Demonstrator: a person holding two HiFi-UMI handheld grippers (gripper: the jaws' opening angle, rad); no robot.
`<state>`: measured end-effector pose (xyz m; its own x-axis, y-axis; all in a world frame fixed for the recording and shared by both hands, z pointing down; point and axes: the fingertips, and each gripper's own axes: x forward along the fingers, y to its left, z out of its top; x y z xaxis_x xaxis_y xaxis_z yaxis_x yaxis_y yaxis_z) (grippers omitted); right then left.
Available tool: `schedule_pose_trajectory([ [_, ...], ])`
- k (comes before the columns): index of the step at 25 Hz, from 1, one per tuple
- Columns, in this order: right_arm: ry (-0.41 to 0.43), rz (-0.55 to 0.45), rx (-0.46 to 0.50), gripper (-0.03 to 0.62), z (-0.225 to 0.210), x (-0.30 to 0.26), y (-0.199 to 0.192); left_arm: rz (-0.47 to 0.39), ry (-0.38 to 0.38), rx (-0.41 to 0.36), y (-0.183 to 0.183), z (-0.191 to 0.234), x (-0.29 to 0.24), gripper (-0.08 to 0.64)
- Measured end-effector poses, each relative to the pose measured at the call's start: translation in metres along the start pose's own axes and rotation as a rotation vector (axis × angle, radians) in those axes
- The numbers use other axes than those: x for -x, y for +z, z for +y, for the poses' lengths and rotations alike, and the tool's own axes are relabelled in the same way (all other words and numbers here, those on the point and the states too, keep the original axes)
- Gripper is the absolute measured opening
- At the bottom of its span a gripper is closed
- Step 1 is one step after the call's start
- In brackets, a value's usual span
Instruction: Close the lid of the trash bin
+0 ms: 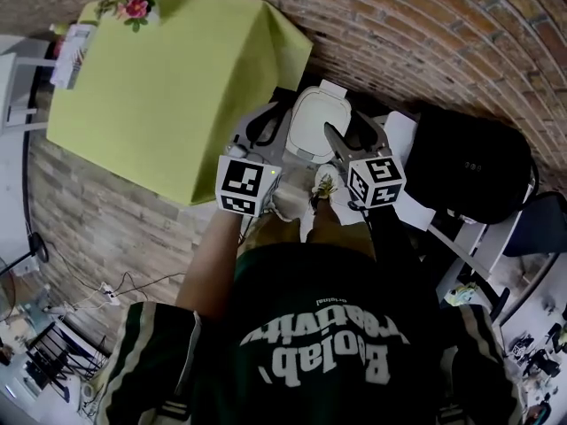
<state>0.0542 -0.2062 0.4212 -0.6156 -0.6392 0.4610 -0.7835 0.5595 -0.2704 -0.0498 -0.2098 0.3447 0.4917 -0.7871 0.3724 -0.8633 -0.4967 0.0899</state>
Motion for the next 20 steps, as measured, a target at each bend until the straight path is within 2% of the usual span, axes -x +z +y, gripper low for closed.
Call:
schedule_pose_trajectory([
  [6,0.016,-0.048,0.058,0.258,0.01,0.015,0.026,-0.044,0.01,-0.023,0.023,-0.001,0.007,0.034],
  [14,0.002,-0.14,0.141,0.009,0.022,0.036,0.067,-0.1,0.014,-0.045,0.049,0.0,0.02,0.008],
  [20,-0.008,-0.213,0.186,0.009,0.029,0.049,0.098,-0.134,0.017,-0.052,0.066,0.003,0.033,0.008],
])
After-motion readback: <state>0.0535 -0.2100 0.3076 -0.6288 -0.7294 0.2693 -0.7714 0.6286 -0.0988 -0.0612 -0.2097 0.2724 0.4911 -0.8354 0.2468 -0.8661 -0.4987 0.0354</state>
